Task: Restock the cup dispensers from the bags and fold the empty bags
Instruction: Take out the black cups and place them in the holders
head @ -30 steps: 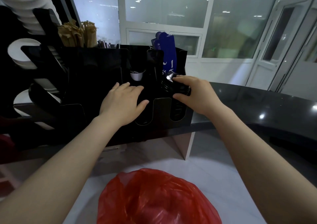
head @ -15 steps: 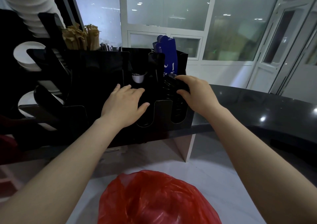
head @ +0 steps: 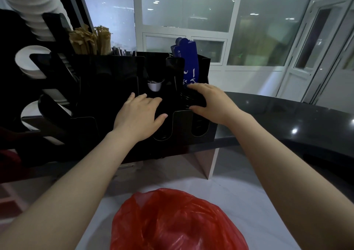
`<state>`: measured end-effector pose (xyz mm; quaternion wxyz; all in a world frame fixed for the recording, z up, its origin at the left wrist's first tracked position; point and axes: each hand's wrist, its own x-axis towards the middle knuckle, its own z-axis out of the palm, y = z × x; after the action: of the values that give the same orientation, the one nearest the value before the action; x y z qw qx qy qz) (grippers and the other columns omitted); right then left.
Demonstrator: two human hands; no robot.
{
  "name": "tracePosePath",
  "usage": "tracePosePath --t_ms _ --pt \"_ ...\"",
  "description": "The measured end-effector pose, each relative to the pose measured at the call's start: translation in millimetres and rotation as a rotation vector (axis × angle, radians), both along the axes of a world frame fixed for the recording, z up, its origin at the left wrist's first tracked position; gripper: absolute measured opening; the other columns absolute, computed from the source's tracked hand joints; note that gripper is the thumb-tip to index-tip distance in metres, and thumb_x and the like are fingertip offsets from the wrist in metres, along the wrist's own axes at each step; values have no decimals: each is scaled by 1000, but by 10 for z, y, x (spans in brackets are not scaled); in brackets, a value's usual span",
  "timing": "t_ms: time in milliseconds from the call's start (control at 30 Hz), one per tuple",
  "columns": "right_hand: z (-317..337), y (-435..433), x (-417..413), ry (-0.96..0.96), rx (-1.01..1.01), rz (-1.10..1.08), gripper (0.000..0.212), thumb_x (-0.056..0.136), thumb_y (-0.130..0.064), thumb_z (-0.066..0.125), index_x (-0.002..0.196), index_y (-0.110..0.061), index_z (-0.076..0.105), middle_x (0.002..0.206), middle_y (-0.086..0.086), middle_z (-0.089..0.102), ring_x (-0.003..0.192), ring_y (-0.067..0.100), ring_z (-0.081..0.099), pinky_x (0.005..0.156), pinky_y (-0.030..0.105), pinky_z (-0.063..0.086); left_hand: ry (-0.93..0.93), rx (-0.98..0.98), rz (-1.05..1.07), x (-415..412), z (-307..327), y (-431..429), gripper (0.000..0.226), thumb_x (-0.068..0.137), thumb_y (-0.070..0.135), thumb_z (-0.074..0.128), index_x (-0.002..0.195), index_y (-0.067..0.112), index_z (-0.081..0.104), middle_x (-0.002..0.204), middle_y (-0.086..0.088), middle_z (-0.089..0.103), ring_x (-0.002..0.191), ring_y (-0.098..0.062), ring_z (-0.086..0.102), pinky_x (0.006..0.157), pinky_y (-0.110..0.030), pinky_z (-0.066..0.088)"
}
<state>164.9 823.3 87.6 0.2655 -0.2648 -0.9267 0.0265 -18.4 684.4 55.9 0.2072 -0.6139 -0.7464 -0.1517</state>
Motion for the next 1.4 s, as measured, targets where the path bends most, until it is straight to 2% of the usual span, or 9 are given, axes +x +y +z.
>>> tracePosePath --t_ms 133,433,533,667,900,1033,1133,1300,1400 --pt "25 5 19 20 9 13 53 84 -27 68 134 -25 50 130 -2 57 117 19 52 94 28 40 -1 6 -9 -8 0 -1 59 92 52 39 141 18 39 137 -3 53 138 -25 33 116 -43 13" --pt "29 -76 63 135 29 -4 46 90 -17 61 135 -22 52 132 0 58 121 20 52 100 30 40 7 16 -19 -14 -9 -2 58 92 49 44 141 18 39 137 -3 53 138 -25 34 117 -42 12" --pt "30 -80 89 129 1 7 47 86 -21 65 132 -23 55 131 -3 58 119 15 53 98 21 39 11 18 -20 -16 -11 0 57 92 47 45 141 18 39 137 -3 53 138 -25 34 117 -42 13" --pt "76 -60 78 164 -78 59 42 80 -28 70 120 -21 59 119 -7 55 108 7 50 80 -4 28 12 18 -20 -9 -3 -3 57 92 47 46 141 18 39 136 -3 54 138 -25 34 117 -43 13" --pt "162 44 -115 -50 -186 -66 70 77 -41 73 135 -22 39 126 4 52 112 22 49 93 33 42 12 4 -12 0 12 -8 57 93 47 45 142 18 38 136 -2 53 138 -24 33 117 -42 13" --pt "226 105 -132 -148 -183 -148 88 73 -54 71 145 -27 29 135 9 41 125 29 38 100 38 35 12 3 6 14 4 12 58 92 48 45 142 19 37 136 -2 53 138 -23 33 117 -42 12" --pt "252 141 -162 -192 -232 -179 87 74 -66 62 146 -31 27 138 8 37 130 29 33 103 42 32 6 14 8 16 2 19 58 92 46 47 141 19 38 135 -2 54 138 -23 32 117 -42 11" --pt "290 154 -164 -138 -369 -110 73 74 -51 68 136 -32 34 124 -2 52 101 18 52 82 32 39 12 12 3 17 -2 16 57 91 43 50 141 18 38 135 -3 54 138 -24 32 117 -42 11" --pt "318 144 -138 -144 -308 -130 72 66 -47 71 128 -35 37 114 0 53 93 19 55 82 37 48 23 9 5 18 1 14 57 92 43 50 141 18 37 136 -3 53 139 -23 31 117 -41 11"
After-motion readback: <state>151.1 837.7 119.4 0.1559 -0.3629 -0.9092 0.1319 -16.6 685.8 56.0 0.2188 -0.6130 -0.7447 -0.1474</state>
